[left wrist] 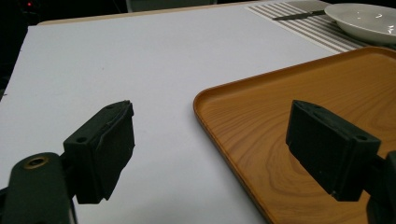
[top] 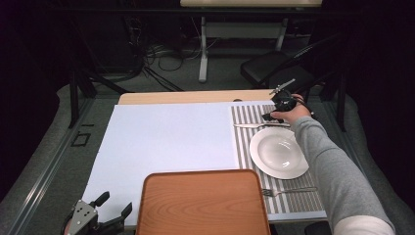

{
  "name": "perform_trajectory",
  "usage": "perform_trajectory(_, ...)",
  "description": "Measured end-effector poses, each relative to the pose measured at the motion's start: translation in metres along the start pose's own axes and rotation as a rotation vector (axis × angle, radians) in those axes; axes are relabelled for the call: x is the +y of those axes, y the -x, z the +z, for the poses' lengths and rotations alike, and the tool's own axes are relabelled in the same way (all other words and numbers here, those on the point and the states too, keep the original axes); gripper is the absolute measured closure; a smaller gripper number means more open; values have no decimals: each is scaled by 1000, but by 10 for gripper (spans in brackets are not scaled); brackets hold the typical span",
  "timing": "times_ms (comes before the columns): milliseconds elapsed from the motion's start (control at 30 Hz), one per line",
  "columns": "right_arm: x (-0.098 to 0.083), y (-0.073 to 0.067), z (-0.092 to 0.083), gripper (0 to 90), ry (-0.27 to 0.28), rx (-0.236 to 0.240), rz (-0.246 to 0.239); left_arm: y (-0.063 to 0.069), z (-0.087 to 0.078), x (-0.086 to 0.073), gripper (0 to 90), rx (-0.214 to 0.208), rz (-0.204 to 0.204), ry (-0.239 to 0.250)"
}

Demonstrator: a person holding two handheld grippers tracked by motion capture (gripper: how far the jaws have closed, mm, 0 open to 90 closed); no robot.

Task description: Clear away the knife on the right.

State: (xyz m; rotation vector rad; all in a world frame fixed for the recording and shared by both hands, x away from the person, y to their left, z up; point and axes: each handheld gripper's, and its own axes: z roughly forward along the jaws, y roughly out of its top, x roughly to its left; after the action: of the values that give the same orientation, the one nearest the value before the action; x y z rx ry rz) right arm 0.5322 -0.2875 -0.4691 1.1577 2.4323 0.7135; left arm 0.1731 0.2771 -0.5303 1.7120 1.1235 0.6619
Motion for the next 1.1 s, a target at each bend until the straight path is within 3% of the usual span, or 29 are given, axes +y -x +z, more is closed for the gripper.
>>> perform_trajectory(133,9,-1,9,222,-34,-13,-22,0,1,0,155,-2,0,-2)
perform_trajectory(267,12,0,18,234,-38,-2,4,0,2,0,156,-5,2,-5)
perform_trajectory(367,13,0,23,235,-77,-18,-30,0,2,-1,156,-6,5,-11)
perform_trajectory(433,15,0,24,236,-76,-19,-28,0,2,-1,155,-4,3,-10)
perform_trajectory(467,16,-1,23,231,-103,-24,-11,0,2,-1,156,-4,3,-10)
perform_trajectory(500,17,1,23,223,-102,-21,-33,0,2,-1,156,-3,2,-7)
perform_trajectory(533,17,1,23,225,-89,-18,-23,0,2,-1,155,-3,2,-7)
perform_trajectory(633,19,2,18,185,-116,-11,6,0,2,-1,155,-6,3,-9)
perform_trajectory(733,19,6,18,186,-124,9,-26,0,2,0,155,-5,6,-8)
perform_trajectory(900,21,3,16,274,-179,3,-127,-1,2,-1,156,-7,2,-7)
perform_trajectory(967,21,1,15,328,-178,15,-206,-1,2,0,156,-6,2,-7)
perform_trajectory(1100,21,-2,15,326,-238,8,-379,-1,2,0,155,-6,3,-6)
